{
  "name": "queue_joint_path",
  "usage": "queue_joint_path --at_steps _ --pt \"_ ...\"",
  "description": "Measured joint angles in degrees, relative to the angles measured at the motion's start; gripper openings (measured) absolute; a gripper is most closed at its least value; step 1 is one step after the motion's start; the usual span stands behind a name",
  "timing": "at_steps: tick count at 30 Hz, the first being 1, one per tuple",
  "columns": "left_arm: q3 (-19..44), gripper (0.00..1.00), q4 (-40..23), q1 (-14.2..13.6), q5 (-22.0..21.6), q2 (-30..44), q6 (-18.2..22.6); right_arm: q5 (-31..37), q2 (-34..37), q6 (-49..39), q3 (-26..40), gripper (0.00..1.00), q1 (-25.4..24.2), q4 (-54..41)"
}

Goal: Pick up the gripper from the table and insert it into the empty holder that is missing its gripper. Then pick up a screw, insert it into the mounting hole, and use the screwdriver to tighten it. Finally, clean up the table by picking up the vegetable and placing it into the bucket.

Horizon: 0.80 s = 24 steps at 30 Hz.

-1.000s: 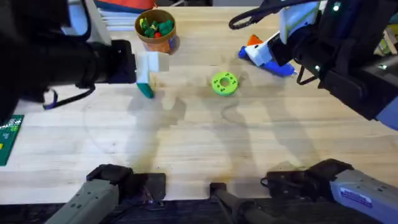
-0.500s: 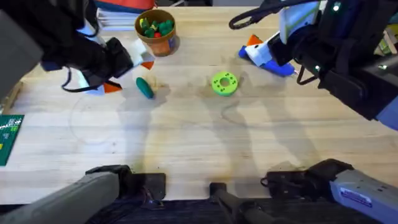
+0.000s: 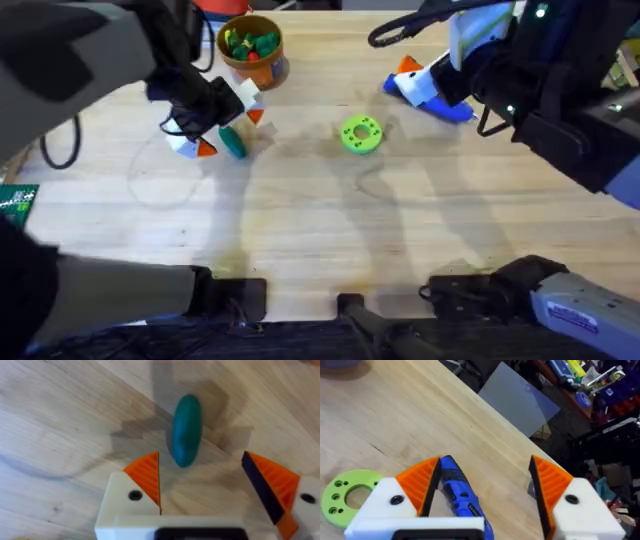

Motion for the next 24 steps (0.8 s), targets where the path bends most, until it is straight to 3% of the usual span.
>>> queue_joint_path --at_steps 5,7,12,13,18,24 --pt "0.00 0.977 0.56 -1.72 -4.25 5.78 -1.74 0.00 0.00 0.00 0.00 0.994 0.00 -1.73" --pt "0.00 0.878 1.64 -1.72 -4.73 6.34 -2.11 0.00 0.00 0.00 0.00 0.994 0.00 -2.30" --pt "0.10 0.147 2.23 -1.72 -5.15 6.50 -2.52 0.00 0.00 0.02 0.00 0.994 0.00 -2.64" --pt "0.40 0.060 1.88 -1.72 -5.30 6.43 -2.58 0.00 0.00 0.00 0.00 0.994 0.00 -2.64" --pt "2.86 0.024 -4.21 -1.65 -5.18 6.57 -2.59 0.00 0.00 0.02 0.00 0.994 0.00 -2.64" --pt "13.59 0.024 -17.42 -1.65 -3.02 6.61 -2.59 0.00 0.00 0.00 0.00 0.994 0.00 -2.67"
